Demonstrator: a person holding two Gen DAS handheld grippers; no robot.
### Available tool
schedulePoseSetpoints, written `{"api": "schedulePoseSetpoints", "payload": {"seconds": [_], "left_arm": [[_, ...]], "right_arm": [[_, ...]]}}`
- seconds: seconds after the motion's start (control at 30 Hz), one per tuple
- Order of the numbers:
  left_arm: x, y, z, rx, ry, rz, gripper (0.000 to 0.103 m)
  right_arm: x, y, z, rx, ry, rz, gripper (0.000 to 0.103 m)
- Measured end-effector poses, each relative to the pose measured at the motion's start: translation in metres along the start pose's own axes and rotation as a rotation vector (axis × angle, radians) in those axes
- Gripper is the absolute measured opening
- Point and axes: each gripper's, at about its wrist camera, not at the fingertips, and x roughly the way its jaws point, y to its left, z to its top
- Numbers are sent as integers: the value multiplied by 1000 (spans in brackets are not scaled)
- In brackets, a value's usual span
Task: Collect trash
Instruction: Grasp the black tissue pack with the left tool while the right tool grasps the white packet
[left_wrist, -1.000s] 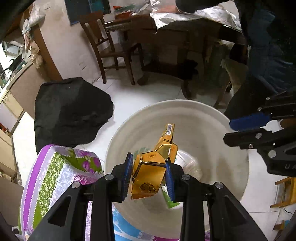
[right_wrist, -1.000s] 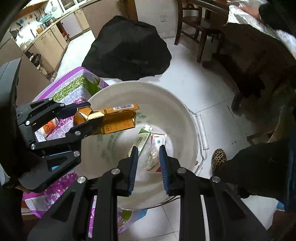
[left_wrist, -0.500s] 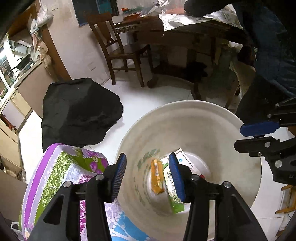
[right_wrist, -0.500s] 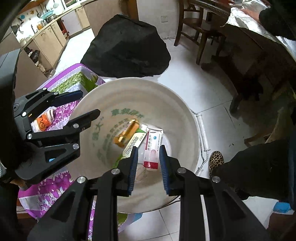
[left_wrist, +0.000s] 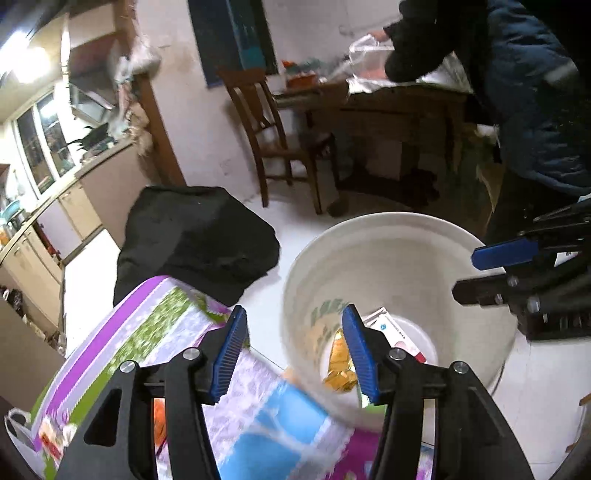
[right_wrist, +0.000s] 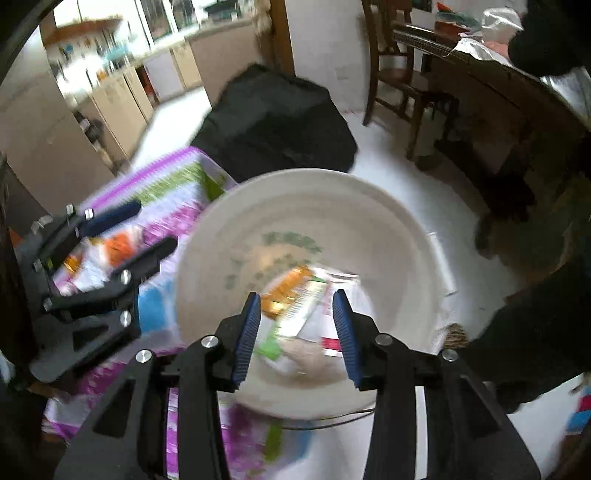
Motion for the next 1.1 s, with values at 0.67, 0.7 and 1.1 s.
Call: {"api": "schedulePoseSetpoints", "payload": {"seconds": [0.67,0.7,1.1], "left_arm": [[-205,113,-264,-406,-50,349,71],[-214,122,-276,-432,-40,384,71],[-261,251,-368,-564,135,488,71]], "right_arm": [[-41,182,-104,-276,-327,226,73],[-37,192,-109,-291,-314,239,73],[8,277,-154,-383,-169,341,62]]}}
